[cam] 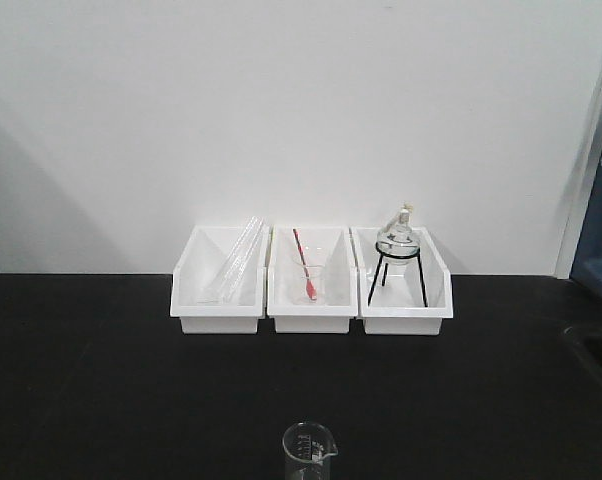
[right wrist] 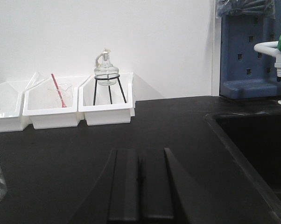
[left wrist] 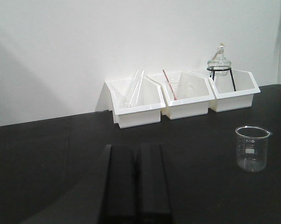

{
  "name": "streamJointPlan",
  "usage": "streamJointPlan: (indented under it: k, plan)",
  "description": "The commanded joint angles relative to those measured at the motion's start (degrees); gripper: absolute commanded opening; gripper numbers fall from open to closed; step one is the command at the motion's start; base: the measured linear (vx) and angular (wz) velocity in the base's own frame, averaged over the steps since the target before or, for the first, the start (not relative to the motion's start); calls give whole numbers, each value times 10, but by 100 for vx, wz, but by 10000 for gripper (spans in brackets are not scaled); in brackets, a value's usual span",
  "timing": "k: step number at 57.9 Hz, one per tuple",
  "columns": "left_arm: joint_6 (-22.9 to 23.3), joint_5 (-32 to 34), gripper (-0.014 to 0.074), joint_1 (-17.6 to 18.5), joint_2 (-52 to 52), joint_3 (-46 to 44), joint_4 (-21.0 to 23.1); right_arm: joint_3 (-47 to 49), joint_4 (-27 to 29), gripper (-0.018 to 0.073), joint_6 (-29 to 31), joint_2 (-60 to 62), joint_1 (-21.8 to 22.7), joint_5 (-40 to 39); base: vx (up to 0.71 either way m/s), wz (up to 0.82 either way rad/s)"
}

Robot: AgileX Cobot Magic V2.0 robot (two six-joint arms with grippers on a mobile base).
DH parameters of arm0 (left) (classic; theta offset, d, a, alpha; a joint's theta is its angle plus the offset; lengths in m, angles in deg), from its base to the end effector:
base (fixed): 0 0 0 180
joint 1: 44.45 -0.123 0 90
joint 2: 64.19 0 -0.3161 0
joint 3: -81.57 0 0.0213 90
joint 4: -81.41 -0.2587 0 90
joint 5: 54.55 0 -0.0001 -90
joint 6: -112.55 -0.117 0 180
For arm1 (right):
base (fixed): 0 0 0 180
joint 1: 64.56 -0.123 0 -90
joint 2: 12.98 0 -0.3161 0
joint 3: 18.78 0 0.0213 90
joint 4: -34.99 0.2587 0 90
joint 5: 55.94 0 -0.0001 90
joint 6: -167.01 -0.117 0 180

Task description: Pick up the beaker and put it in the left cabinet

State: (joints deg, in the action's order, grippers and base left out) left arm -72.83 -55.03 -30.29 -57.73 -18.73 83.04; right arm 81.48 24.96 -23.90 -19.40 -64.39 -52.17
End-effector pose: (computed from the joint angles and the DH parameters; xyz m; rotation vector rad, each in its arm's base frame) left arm 0.0576 -0.0146 0.2039 0.2358 1.4954 -0.1458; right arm 0.0596 -0.0015 0.1971 0.0237 1.5684 0.0011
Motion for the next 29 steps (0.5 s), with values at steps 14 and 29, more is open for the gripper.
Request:
streamJointPlan:
  k: [14, 29]
  plan:
    - [1, 49, 1, 3, -11, 10, 5, -2, -5, -9, 6, 8, 3, -51, 0, 0]
    - [1, 49, 1, 3, -11, 10, 5, 18, 26, -9, -4, 8, 3, -198, 0, 0]
